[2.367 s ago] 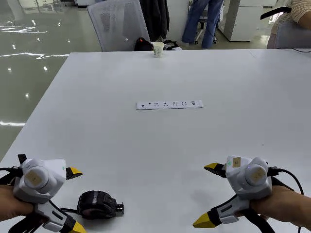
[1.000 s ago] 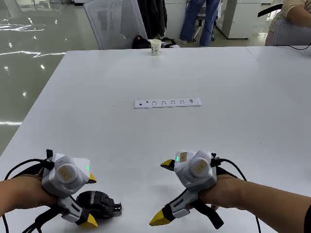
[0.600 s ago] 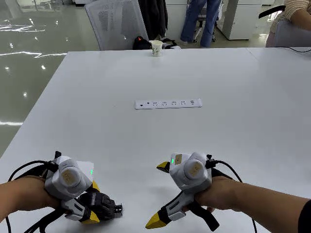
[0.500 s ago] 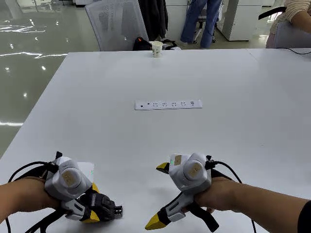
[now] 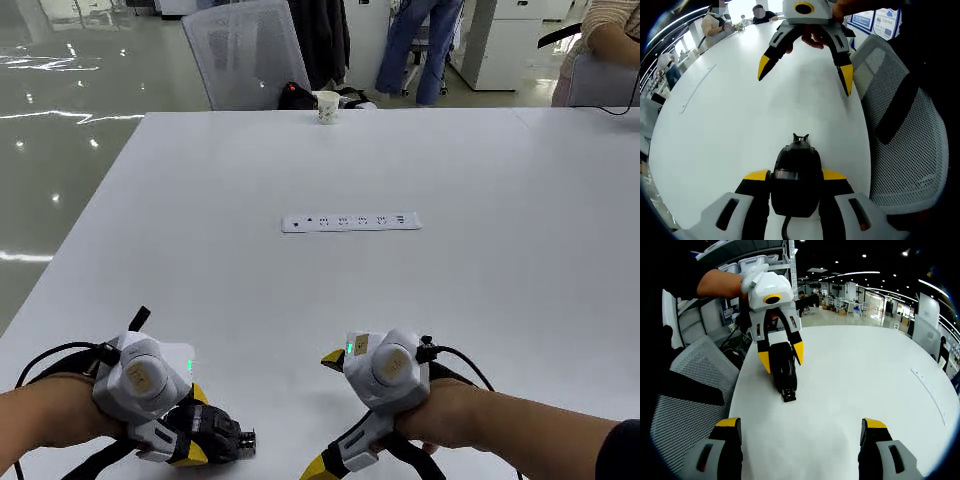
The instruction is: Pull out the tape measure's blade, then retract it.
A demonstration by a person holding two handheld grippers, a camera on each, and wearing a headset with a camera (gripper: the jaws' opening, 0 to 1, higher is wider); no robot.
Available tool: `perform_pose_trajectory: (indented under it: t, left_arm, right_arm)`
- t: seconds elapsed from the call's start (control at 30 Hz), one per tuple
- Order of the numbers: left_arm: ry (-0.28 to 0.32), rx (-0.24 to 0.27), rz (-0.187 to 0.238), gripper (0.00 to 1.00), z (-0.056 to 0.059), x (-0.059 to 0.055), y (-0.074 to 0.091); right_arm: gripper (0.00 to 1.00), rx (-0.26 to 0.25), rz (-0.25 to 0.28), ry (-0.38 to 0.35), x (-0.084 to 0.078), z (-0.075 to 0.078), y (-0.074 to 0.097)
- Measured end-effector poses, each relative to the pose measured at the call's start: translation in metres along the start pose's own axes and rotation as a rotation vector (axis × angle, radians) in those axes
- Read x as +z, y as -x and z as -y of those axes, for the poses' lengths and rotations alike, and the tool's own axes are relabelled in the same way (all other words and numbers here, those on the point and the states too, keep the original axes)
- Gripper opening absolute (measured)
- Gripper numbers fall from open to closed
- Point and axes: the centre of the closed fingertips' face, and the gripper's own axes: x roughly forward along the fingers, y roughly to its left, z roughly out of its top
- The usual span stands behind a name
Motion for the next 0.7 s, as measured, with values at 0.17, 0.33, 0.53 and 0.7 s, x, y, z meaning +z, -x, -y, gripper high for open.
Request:
perform_pose_trajectory:
  t: [0.17,0.33,0.53,0.7]
  left_arm:
    - [0.013,0.018,0.017,0.32,-0.001,0.0,0.001]
    - [0.007,0.012,0.005,0.32,-0.001,0.0,0.0]
    - [0.015,0.015,0.004,0.32,-0.001,0.0,-0.001]
    - [0.017,0.026,0.02,0.32,-0.001,0.0,-0.001]
  right_arm:
    - [0.99,0.012,0.001,-0.013,0.002,-0.006,-0.012]
    - [0.99,0.034,-0.006,0.005,0.007,-0.013,-0.023]
    - [0.99,0.059,0.015,-0.002,0.016,-0.018,-0.035]
    - [0.85,0.066,0.011,0.028,0.018,-0.02,-0.041]
